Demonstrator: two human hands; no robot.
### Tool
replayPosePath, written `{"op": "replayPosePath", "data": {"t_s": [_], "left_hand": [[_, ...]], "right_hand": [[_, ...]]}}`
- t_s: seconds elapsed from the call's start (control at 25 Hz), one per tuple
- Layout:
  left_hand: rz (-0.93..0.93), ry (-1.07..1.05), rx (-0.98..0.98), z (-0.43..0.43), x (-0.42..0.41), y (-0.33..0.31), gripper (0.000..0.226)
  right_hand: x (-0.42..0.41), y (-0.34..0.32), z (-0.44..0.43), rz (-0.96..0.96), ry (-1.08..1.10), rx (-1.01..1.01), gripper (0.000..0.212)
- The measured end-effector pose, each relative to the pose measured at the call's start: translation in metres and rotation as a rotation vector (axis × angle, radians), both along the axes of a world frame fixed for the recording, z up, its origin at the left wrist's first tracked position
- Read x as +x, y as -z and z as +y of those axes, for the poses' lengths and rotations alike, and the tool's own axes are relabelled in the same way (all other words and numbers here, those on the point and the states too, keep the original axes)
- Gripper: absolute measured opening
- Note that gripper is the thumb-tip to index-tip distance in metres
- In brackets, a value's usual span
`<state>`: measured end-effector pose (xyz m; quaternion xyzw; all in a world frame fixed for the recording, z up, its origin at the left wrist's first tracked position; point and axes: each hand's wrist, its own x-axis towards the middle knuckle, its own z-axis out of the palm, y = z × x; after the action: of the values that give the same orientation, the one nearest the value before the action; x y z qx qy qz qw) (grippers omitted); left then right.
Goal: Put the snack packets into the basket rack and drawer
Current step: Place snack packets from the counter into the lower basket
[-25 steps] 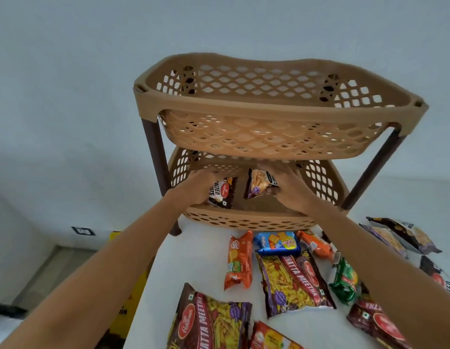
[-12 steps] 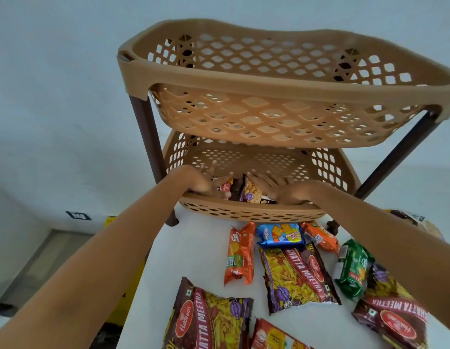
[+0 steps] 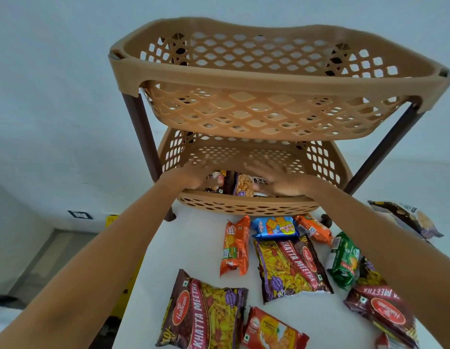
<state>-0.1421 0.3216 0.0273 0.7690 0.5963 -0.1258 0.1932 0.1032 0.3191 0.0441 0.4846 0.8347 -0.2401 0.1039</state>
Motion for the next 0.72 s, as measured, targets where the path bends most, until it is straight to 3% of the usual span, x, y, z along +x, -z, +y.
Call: {"op": "replayPosePath", "data": {"t_s": [0.12, 0.2, 0.36, 0.52, 0.64, 0.72], "left_hand": [[-0.218, -0.077, 0.396, -0.015, 0.006, -0.011, 0.044], [-0.326, -0.101, 0.542, -0.031, 0.015, -0.016, 0.035], [-0.427, -0.027, 0.729, -0.064, 0.036, -0.014, 0.029], [-0.446, 0.019, 0.785, -0.09, 0.054, -0.004, 0.033], [-0.237, 0.062, 0.792, -0.096, 0.058, 0.004, 0.039], [-0.137, 0.09, 0.765, -0.093, 0.06, 0.003, 0.041]], "right_hand": [[0.0, -0.01, -0.022, 0.376, 0.164, 0.278, 0.045], [0.006, -0.015, -0.042, 0.55, 0.282, 0.463, 0.035], [0.021, -0.004, -0.1, 0.588, 0.266, 0.812, 0.025], [0.042, 0.03, -0.153, 0.5, 0.111, 0.657, 0.02], [0.057, 0.058, -0.171, 0.182, -0.031, 0.408, 0.058], [0.065, 0.072, -0.173, 0.041, -0.053, 0.349, 0.075]]}}
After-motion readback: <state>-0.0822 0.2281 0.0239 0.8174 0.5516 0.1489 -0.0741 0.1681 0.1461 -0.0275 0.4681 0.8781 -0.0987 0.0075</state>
